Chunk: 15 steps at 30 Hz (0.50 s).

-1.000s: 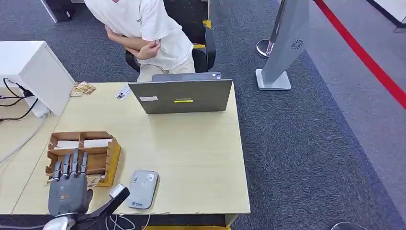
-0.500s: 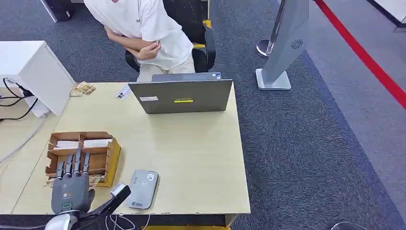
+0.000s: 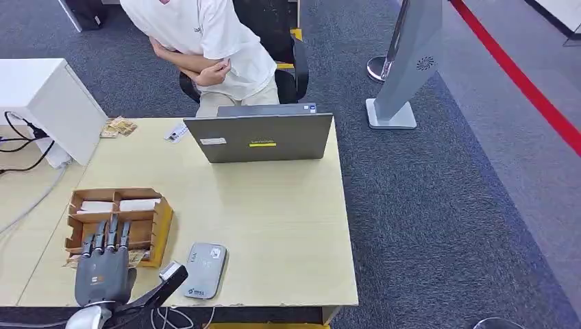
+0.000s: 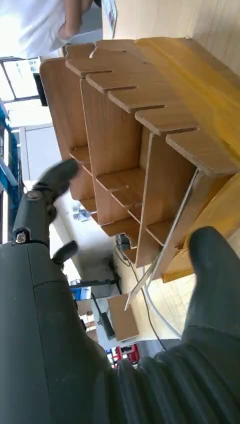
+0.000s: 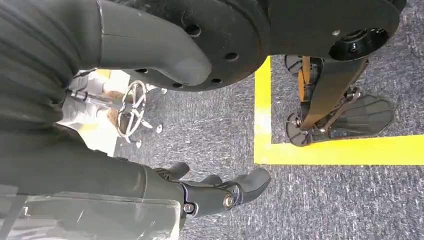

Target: Pass the card to the sensor for recognition and then transmit it.

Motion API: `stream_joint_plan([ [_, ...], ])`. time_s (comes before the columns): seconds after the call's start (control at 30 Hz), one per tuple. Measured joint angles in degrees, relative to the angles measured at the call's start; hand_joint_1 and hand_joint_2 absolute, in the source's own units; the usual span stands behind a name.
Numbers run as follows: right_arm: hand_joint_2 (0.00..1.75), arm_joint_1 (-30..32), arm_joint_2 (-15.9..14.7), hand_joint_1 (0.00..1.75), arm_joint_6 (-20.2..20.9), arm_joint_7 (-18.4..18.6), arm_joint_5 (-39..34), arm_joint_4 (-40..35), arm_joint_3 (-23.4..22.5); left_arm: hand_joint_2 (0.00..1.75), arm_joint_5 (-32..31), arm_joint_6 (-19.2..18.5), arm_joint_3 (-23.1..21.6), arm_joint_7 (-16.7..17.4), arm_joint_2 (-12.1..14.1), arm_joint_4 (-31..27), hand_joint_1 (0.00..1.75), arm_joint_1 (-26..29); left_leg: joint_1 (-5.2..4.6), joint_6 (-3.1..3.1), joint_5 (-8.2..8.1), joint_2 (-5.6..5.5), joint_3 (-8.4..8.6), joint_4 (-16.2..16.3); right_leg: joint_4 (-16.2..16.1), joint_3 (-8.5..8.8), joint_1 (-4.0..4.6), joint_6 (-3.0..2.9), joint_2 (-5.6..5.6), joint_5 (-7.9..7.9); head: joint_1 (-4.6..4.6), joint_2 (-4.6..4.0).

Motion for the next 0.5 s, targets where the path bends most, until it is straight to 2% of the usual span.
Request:
stream_joint_plan([
  [0.33,1.75,0.0,0.0,0.00,0.1,-0.2,0.7,0.0,-0.2,1.75,2.6,-1.3,0.0,-1.6,0.1,0.1,1.75,0.0,0.00,0.00,0.00,0.00,0.00,0.0,0.0,0.00,0.00,0.00,0.00,0.00,0.00,0.00],
  [0.5,1.75,0.0,0.0,0.00,-0.2,1.6,1.0,0.0,-0.5,1.75,4.0,-2.5,0.0,-2.3,0.2,0.6,1.75,0.0,0.00,0.00,0.00,0.00,0.00,0.0,0.0,0.01,0.00,0.00,0.00,0.00,0.00,0.00],
])
